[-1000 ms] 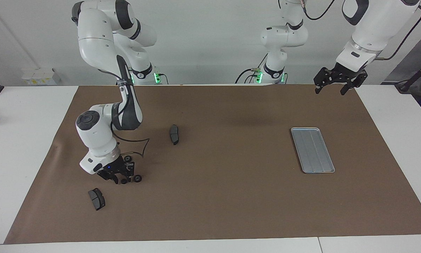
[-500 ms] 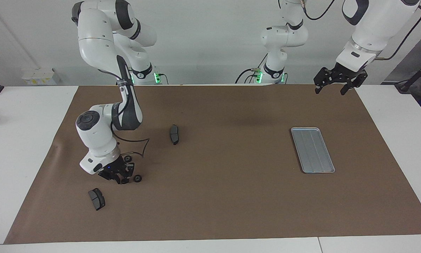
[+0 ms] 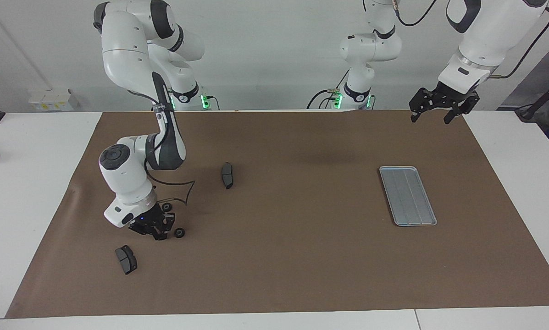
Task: Pick bearing gear from pile to tray
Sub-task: 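Close the right gripper on the black gear and lift it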
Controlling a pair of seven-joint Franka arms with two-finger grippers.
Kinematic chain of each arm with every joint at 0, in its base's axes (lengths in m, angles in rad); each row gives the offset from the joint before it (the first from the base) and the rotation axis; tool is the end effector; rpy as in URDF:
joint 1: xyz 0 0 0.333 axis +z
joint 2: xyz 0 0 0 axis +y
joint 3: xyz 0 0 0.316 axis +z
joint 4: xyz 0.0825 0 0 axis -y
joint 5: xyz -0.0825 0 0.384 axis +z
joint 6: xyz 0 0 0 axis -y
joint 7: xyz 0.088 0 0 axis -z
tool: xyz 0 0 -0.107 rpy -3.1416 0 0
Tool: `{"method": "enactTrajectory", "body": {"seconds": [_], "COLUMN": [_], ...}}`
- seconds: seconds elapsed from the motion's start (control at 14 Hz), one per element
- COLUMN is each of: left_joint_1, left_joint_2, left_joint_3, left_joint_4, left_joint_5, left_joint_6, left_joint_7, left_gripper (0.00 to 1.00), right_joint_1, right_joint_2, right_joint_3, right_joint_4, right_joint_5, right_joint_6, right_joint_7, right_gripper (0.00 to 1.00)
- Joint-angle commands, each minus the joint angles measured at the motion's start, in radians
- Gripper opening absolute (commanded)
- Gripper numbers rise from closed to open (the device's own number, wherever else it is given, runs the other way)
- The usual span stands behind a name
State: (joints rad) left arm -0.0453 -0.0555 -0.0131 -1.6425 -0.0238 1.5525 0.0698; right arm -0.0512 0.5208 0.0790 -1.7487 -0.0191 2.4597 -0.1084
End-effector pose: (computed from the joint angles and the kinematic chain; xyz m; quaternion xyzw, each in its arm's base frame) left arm 0.5333 -0.0340 0.6194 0.9977 -0.0640 -0.0172 0.0116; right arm 0.6824 0.0134 0.2947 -0.9930 -0.0675 -0.0962 0.0085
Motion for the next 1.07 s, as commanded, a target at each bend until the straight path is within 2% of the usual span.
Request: {"method": "enactTrajectory", "body": {"seconds": [0.0,0.14,0.5,0.64,1.0], "left_joint_1": [0.013,0.013,0.013,0.013,0.013], "left_joint_2": [-0.009,-0.007,-0.009,-0.007,-0.007], "left_joint_3": [-0.005,-0.005,-0.005,-0.005,-0.005], "left_joint_4": [-0.007,-0.007,-0.007,-0.007,-0.007], "left_joint_5": [-0.007,-0.007,-0.007,-0.007,-0.007], "left_joint_6": [-0.012,-0.012,-0.012,-0.011,-0.012], "left_joint_7": [0.002,0.002,0.002,0.001,0.002], "left_gripper": [1.0,1.0,1.0,1.0,1.0], "right_joint_1": [-0.006,-0.006,-0.006,-0.004,0.045], "right_joint_2": [0.016,0.016,0.016,0.016,0.005], "right_joint_3": [0.004,0.004,0.004,0.004,0.002], "right_joint_4": [0.011,0.012,0.023,0.026,0.12], "right_joint_5": [-0.002,-0.002,-0.002,-0.002,-0.002], "right_joint_6": [0.027,0.027,0.01,0.007,-0.145], "right_joint_7": [-0.027,-0.027,-0.027,-0.027,-0.013], "right_gripper": [0.15,0.08,0.0,0.0,0.0]}}
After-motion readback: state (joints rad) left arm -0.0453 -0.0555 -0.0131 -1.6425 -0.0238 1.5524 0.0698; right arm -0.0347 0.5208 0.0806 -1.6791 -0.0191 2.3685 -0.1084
